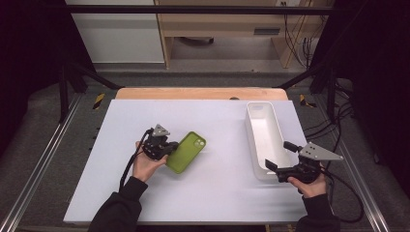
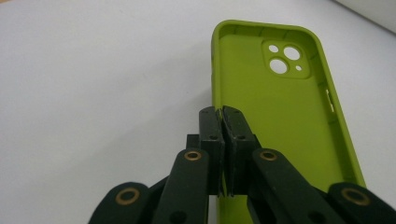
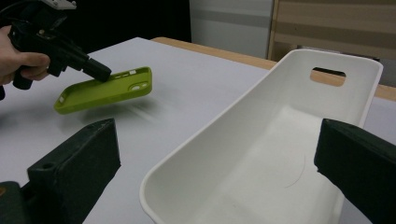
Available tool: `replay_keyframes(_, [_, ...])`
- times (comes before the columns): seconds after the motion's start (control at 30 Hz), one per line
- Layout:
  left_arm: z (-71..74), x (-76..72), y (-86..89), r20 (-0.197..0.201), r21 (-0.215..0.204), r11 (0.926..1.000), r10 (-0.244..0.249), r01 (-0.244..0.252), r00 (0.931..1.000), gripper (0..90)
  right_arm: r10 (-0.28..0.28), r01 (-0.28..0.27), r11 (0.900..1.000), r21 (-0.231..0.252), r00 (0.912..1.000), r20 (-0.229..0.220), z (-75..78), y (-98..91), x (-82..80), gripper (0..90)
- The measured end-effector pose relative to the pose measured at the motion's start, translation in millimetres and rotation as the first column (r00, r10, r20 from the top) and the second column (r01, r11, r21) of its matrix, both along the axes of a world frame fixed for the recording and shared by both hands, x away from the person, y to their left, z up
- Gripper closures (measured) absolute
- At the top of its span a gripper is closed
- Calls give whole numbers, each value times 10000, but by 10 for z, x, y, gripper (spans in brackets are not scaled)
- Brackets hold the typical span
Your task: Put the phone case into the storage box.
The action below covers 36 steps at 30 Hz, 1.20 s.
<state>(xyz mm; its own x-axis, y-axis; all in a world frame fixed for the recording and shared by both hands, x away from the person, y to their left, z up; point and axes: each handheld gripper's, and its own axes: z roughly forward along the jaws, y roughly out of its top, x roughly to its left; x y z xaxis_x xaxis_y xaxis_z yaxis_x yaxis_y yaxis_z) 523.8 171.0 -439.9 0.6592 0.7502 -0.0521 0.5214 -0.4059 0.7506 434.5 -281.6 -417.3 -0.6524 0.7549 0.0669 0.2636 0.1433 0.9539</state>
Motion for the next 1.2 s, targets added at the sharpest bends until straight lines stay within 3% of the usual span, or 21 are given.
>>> replay_keyframes(0.53, [149, -134, 27, 430, -271, 9993, -265, 276, 9987, 877, 61, -61, 10000, -20, 10000, 51, 25, 23, -9, 6])
replay_keyframes(1.2, [365, -358, -85, 1190, -311, 9952, -888, 931, 9889, 877, 257, -257, 9996, -150, 9997, 11, 81, 123, -22, 8])
